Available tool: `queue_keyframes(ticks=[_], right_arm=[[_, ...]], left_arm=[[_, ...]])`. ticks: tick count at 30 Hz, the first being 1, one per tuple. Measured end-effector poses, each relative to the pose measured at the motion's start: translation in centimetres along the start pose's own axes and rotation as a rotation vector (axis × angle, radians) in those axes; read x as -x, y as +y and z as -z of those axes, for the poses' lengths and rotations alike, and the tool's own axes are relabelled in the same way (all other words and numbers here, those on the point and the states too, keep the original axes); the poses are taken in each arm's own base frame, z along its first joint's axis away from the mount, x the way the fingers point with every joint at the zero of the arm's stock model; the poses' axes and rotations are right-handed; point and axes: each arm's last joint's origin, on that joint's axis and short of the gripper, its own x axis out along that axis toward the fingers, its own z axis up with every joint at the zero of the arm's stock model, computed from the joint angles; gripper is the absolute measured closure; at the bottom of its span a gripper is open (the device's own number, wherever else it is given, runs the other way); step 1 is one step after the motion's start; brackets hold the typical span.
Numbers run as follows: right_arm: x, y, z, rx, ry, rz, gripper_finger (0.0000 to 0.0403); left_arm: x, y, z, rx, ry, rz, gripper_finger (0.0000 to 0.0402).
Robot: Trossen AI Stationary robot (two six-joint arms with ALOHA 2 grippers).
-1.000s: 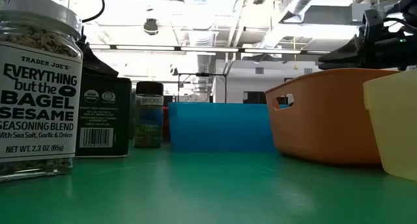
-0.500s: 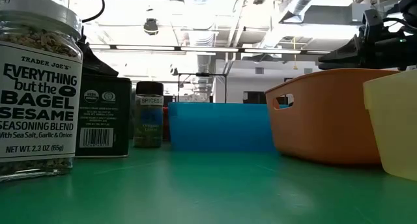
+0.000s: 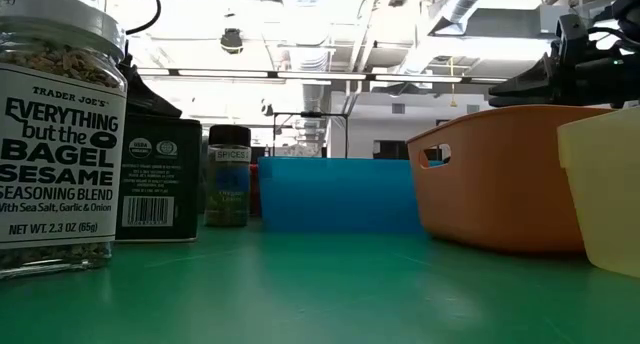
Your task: Sort spices by type
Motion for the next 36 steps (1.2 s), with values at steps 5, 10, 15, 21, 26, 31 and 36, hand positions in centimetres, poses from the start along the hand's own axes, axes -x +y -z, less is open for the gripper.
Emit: queue_keyframes(ticks=[5, 10, 15, 21, 26, 31, 36], right_arm=[[0.0, 0.0, 0.0, 0.0, 0.0, 0.0, 0.0295], [0.0, 0.0, 0.0, 0.0, 0.0, 0.0, 0.0295], [0.0, 0.0, 0.0, 0.0, 0.0, 0.0, 0.0295], [0.0, 0.0, 0.0, 0.0, 0.0, 0.0, 0.0295], [0.0, 0.0, 0.0, 0.0, 0.0, 0.0, 0.0295], [0.0, 0.0, 0.0, 0.0, 0.0, 0.0, 0.0295], [0.0, 0.0, -0.1, -0.001, -0.007, 0.0, 0.0295]], left_arm=[[0.0, 0.0, 0.0, 0.0, 0.0, 0.0, 0.0224], [0.0, 0.0, 0.0, 0.0, 0.0, 0.0, 0.0224], [0.0, 0.0, 0.0, 0.0, 0.0, 0.0, 0.0224], [0.0, -0.2, -0.3, 0.086, -0.027, 0.02, 0.0224], [0.0, -0.2, -0.9, 0.21, -0.124, -0.002, 0.0224], [0.0, -0.1, -1.3, 0.36, -0.188, -0.028, 0.0224], [0.2, -0.6, -2.1, 0.506, -0.231, 0.061, 0.0224]])
